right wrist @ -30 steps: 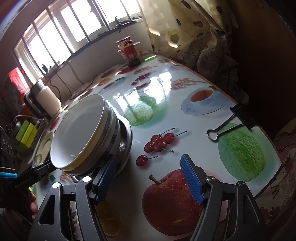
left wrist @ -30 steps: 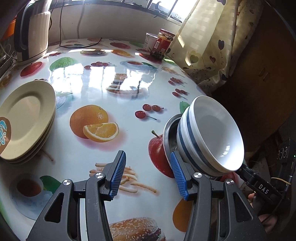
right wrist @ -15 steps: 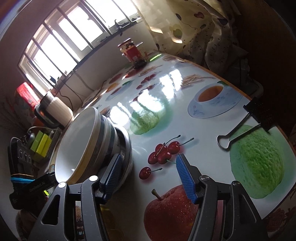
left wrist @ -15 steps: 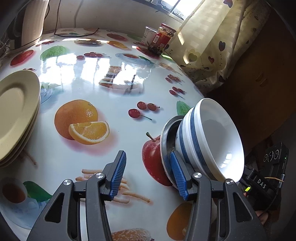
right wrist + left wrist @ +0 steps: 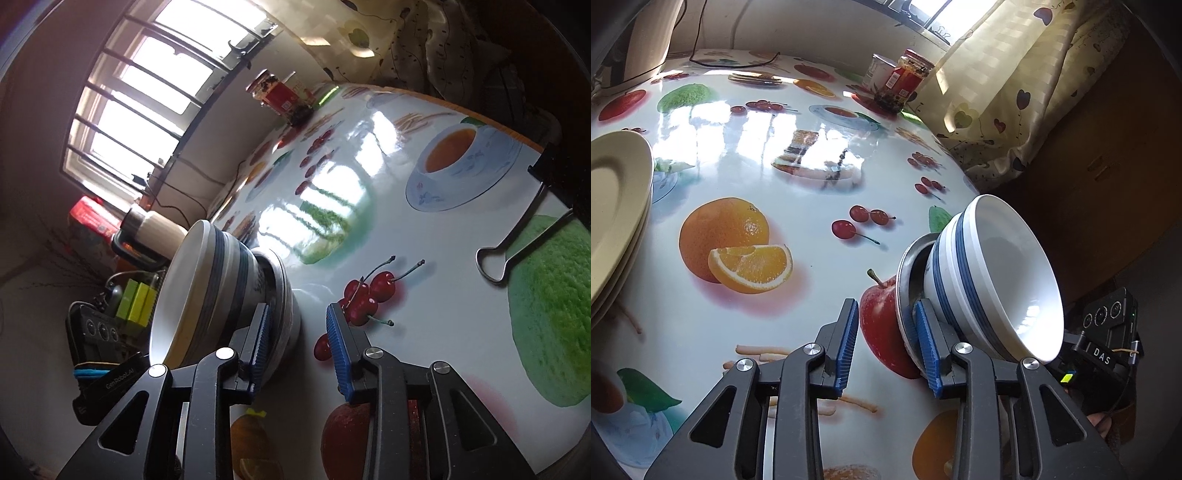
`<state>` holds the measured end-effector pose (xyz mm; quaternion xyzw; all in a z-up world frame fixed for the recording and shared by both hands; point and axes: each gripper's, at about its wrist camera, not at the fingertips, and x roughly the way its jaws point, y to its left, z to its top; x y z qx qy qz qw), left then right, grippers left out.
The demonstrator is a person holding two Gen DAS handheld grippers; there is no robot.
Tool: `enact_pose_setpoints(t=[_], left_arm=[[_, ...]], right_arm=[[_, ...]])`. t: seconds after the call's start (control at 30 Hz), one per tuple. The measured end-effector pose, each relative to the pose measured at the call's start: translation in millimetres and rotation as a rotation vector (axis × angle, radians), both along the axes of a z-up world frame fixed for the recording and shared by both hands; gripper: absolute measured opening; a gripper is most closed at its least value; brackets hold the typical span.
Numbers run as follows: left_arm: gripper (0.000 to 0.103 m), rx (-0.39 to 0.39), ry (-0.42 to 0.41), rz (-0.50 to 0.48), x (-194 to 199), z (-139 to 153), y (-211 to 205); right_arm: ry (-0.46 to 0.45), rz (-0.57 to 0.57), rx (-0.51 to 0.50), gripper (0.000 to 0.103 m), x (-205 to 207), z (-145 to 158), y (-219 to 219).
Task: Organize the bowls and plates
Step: 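Lift the bowl stack with both grippers and carry it toward the cream plates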
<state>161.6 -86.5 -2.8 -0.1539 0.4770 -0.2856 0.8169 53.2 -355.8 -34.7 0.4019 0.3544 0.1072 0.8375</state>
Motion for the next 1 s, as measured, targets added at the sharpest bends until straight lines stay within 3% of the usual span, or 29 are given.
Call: enact_pose_setpoints(t=[0.1,0.17,0.3,0.4,1.0], left_arm=[[0.031,-0.006,-0.002,-0.004,0.4,0.0,-0.9],[0.022,-0.020,-0.005,-0.013,0.0,0.7,-2.0],[0.017,-0.027,-0.012,-0.019,-0.3,2.0,-3.2],[0.013,-0.028,-0.017,-0.026,-0.7,3.4,-4.7],[0.011,0.004,-0.042,-0.030,-3.3,5.5,-8.6]], right_arm=[[-0.005,-0.002,0.015,0.032,-1.2,-1.3,-0.1],[-0.008,0.000,0.022,0.032,-1.8,-1.9,-0.1],[-0.028,0.023,0.115,0.015,-3.7,-6.2,-3.5],[-0.032,0.023,0.119,0.014,-5.2,-6.2,-2.9],[-0.041,0.035,0.058,0.013,-5.5,2.8,2.8]])
